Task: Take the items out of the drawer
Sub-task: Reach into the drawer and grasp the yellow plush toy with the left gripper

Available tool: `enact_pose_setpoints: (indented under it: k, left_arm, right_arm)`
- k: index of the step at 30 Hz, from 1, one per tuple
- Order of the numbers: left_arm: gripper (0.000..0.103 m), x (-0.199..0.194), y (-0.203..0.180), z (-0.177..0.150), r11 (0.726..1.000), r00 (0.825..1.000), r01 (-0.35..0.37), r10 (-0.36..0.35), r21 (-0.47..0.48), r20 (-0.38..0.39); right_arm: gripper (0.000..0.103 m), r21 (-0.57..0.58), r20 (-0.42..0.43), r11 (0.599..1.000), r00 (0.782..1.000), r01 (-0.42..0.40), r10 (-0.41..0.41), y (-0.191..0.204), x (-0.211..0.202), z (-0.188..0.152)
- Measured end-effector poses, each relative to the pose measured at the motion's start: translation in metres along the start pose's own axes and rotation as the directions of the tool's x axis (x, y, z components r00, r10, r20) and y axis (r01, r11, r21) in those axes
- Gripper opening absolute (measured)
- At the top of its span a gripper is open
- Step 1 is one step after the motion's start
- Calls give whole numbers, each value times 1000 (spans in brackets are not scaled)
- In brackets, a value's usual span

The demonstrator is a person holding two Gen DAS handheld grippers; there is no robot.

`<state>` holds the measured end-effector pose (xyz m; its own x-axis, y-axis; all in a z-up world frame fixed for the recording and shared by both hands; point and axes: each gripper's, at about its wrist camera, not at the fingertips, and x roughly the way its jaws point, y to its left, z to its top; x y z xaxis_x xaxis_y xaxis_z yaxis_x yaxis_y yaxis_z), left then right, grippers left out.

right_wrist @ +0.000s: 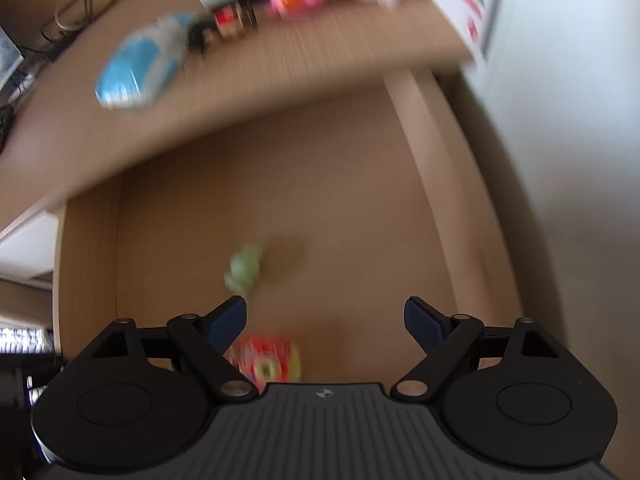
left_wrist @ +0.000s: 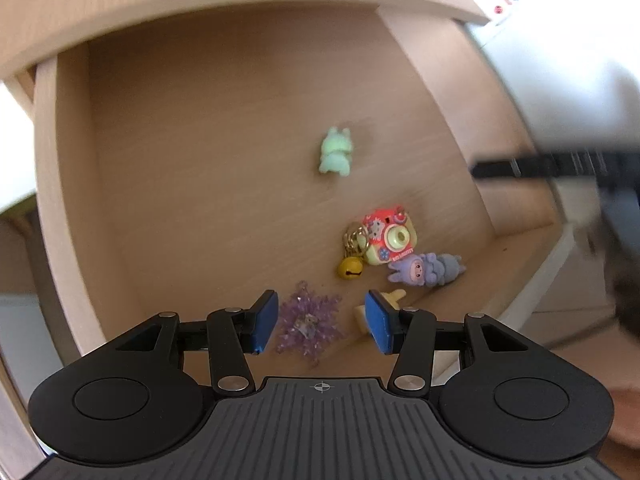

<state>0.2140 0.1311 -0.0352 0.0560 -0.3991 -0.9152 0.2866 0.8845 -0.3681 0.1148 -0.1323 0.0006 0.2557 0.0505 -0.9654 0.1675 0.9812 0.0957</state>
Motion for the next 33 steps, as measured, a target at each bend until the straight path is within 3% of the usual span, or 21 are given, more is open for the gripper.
enact_pose_setpoints:
  k: [5, 8, 12, 15, 18, 21, 25, 29, 33]
  left_arm:
    - [52, 19, -4, 4, 999, 995, -38, 40, 19, -89]
    - [52, 31, -14, 6, 998, 986, 54, -51, 17, -157]
    - [52, 50, -25, 10, 989, 966, 128, -142, -79, -218]
    - [52, 64, -25, 14, 985, 963, 91, -124, -145, -238]
    - [50, 78, -31, 14, 989, 960, 33, -71, -142, -271]
    - [37, 88, -34, 12, 988, 960, -1, -42, -155, -278]
    - [36, 72, -28, 7, 984, 975, 31, -68, -176, -211]
    - [36, 10, 1, 6, 972, 996, 71, -79, -222, -28]
    - [36, -56, 36, -3, 954, 988, 63, -19, -291, 153]
  right_arm:
    - [87, 12, -35, 999, 999, 30, -30, -10, 3, -27]
    - [89, 42, -37, 998, 998, 44, -42, -18, 2, -35]
    - [91, 59, -37, 996, 997, 63, -61, -22, 1, -38]
    - [91, 66, -38, 996, 997, 67, -65, -27, 0, -41]
    - [92, 72, -42, 995, 997, 71, -68, -28, 1, -42]
    - [92, 82, -44, 993, 995, 90, -87, -28, 2, -44]
    - [92, 81, -47, 991, 994, 105, -102, -27, 2, -44]
    - [92, 54, -48, 993, 994, 105, -102, -20, 2, -42]
    - [92, 15, -90, 999, 995, 52, -50, -2, 15, -35]
